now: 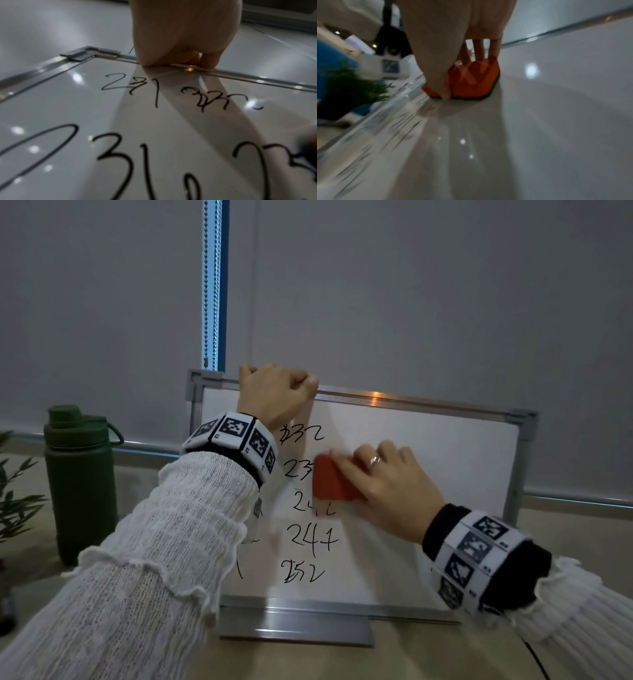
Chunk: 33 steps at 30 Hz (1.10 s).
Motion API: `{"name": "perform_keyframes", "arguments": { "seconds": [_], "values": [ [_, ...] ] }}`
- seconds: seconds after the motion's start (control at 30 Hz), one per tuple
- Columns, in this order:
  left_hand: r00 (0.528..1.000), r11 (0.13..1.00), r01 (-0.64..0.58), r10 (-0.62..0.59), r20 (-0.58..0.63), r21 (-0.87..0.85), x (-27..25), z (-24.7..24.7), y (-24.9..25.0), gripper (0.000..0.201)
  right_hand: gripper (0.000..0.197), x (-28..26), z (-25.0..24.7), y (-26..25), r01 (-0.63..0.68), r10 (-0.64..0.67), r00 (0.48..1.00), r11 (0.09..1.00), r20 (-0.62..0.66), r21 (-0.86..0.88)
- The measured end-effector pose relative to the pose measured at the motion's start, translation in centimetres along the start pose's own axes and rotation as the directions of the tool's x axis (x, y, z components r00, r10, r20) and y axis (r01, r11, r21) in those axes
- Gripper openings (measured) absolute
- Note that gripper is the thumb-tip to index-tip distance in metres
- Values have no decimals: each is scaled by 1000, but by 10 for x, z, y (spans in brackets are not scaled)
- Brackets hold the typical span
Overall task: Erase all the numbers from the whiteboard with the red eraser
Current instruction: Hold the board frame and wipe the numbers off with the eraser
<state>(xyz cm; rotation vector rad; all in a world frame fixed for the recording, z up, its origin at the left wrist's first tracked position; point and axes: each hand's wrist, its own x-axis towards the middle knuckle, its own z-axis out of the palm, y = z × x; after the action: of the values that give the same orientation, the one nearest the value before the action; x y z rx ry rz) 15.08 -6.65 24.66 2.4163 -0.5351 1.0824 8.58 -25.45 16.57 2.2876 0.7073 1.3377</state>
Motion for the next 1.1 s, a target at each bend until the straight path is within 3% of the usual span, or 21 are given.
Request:
{"name": "perform_keyframes", "arguments": {
  "seconds": [0.1,0.17,0.23,0.3,0.37,0.53,0.6,0.67,0.77,0.83,0.9,1.0,1.07,1.1],
  "values": [
    [1000,1000,-8,7,-10,-15,1,0,-1,40,66,22,-8,23,-231,232,971,973,-65,13],
    [1000,1000,-6,6,-5,-15,0,0,-2,40,68,20,-5,17,-297,299,952,954,-58,37],
    [1000,1000,-3,3,-7,-11,1,1,-2,39,64,2,3,1,-218,220,975,974,-39,56],
    [1000,1000,2,-2,-14,-10,1,1,-2,40,59,-20,10,-9,-43,43,999,998,11,41],
    [1000,1000,-1,0,-28,-16,1,1,-1,40,57,-25,7,0,39,-40,999,999,37,16],
    [1000,1000,-9,8,-30,-19,1,2,0,41,66,3,-9,36,-267,268,962,963,-44,27],
    [1000,1000,-8,8,-24,-16,1,2,-1,42,70,-6,-3,26,-308,310,949,951,-54,36],
    [1000,1000,-4,3,-20,-13,0,1,-1,41,71,-30,10,4,-211,213,977,976,-34,55],
    [1000,1000,7,-7,-6,-7,0,1,1,41,58,-63,20,-14,62,-63,997,998,38,21],
    [1000,1000,9,-9,-14,-14,-1,1,2,41,53,-56,15,0,102,-103,994,995,46,17],
    [1000,1000,9,-10,-23,-19,-2,0,3,40,59,-33,6,19,-43,43,999,998,-8,40],
    [1000,1000,-3,2,-24,-14,-3,-1,3,42,66,-8,-6,33,-325,328,942,944,-74,57],
    [1000,1000,-7,7,-25,-12,-3,-2,2,42,67,-15,0,16,-356,362,928,931,-89,74],
    [1000,1000,-5,5,-25,-10,-3,-2,2,42,66,-24,6,4,-312,318,945,947,-77,82]
  ]
}}
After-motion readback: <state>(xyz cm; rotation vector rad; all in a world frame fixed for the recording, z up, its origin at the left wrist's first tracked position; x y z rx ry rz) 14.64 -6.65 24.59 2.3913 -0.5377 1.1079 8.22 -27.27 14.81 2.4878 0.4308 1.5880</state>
